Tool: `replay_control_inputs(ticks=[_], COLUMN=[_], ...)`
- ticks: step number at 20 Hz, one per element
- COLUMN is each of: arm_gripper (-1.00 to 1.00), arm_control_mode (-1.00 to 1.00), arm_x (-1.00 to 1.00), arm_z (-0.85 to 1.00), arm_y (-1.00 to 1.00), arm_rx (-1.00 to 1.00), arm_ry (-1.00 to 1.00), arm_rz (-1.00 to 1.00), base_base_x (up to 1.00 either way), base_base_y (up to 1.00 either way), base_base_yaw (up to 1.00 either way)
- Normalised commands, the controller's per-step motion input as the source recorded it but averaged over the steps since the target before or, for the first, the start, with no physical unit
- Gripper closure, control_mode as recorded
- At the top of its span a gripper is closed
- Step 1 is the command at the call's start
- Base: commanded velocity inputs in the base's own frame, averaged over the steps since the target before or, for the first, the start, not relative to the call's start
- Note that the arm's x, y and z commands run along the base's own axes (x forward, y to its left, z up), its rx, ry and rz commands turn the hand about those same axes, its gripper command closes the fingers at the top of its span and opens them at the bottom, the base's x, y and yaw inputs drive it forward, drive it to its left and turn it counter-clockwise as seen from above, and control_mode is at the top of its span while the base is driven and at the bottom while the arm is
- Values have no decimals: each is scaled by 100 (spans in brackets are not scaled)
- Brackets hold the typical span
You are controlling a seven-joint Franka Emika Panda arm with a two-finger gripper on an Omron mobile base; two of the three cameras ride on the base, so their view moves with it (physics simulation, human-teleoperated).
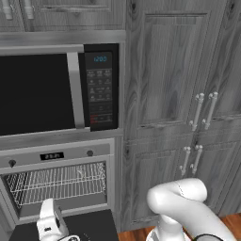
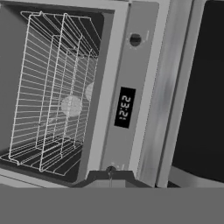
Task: Take the fish from the oven and place it on the plate on the counter.
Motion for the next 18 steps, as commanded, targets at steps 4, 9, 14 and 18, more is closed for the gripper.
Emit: replay_control_inputs(ticks=[4,9,14,18], arm_gripper=[100,100,100,100], arm_control_mode=[-100,-100,-100,-100], arm_x=[58,23,10,20], arm_z=[-16,-40,-58,-57], arm_y=[10,16,0,2], arm_rx=[0,0,0,0], arm_ry=[-4,-5,0,-2], arm_rz=[-10,-7,-5,-4], base_base_x=[0,0,0,0], base_base_y=[0,0,0,0], base_base_yaw=[0,0,0,0])
